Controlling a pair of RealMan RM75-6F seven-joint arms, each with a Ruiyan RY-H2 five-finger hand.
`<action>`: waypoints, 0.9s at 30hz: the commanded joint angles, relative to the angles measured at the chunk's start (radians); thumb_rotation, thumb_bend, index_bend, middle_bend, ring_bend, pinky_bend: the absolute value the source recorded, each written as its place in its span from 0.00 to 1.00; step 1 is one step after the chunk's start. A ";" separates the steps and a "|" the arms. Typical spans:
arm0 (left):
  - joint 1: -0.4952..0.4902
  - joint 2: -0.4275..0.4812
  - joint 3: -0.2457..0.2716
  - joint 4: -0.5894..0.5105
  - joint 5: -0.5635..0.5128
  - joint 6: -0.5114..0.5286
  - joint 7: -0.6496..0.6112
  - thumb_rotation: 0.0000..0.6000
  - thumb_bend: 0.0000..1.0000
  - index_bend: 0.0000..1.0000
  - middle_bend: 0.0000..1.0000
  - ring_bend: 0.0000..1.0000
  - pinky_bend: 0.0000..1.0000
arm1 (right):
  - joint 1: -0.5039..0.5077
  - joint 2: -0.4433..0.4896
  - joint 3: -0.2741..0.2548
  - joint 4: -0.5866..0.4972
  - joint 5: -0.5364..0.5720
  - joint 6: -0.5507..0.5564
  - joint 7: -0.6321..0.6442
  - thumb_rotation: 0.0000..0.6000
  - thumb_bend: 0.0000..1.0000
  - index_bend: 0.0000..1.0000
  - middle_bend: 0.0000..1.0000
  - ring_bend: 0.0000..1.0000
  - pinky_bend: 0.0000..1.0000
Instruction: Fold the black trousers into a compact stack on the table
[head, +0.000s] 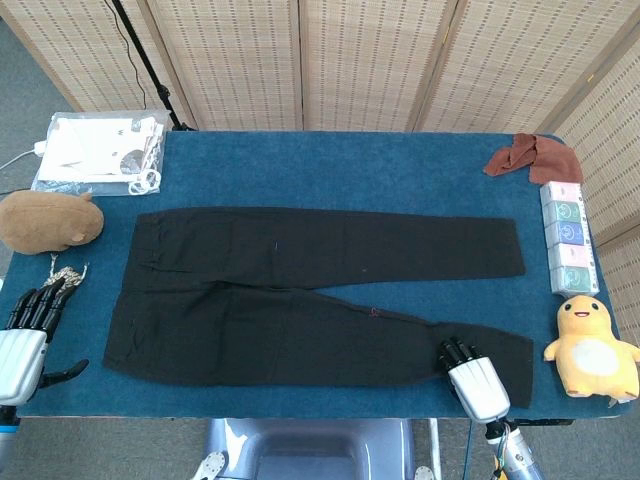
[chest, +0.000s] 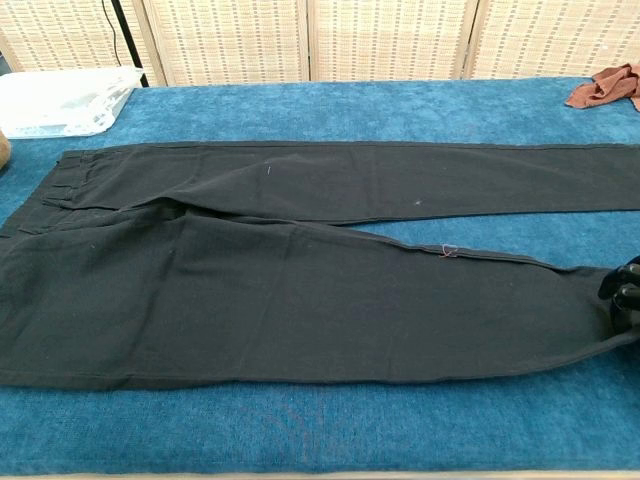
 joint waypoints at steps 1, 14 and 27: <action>-0.010 -0.052 0.007 0.130 0.079 0.040 -0.023 1.00 0.00 0.00 0.00 0.00 0.00 | -0.001 0.002 0.000 -0.003 0.002 0.003 0.005 1.00 0.64 0.57 0.37 0.29 0.49; -0.079 -0.271 0.115 0.694 0.338 0.095 -0.147 1.00 0.00 0.00 0.00 0.00 0.13 | 0.002 0.014 0.003 -0.034 0.012 0.008 0.013 1.00 0.64 0.58 0.37 0.29 0.49; -0.078 -0.384 0.154 0.930 0.325 0.117 -0.266 1.00 0.03 0.00 0.01 0.05 0.13 | 0.003 0.018 0.000 -0.045 0.019 0.003 0.014 1.00 0.64 0.57 0.37 0.29 0.49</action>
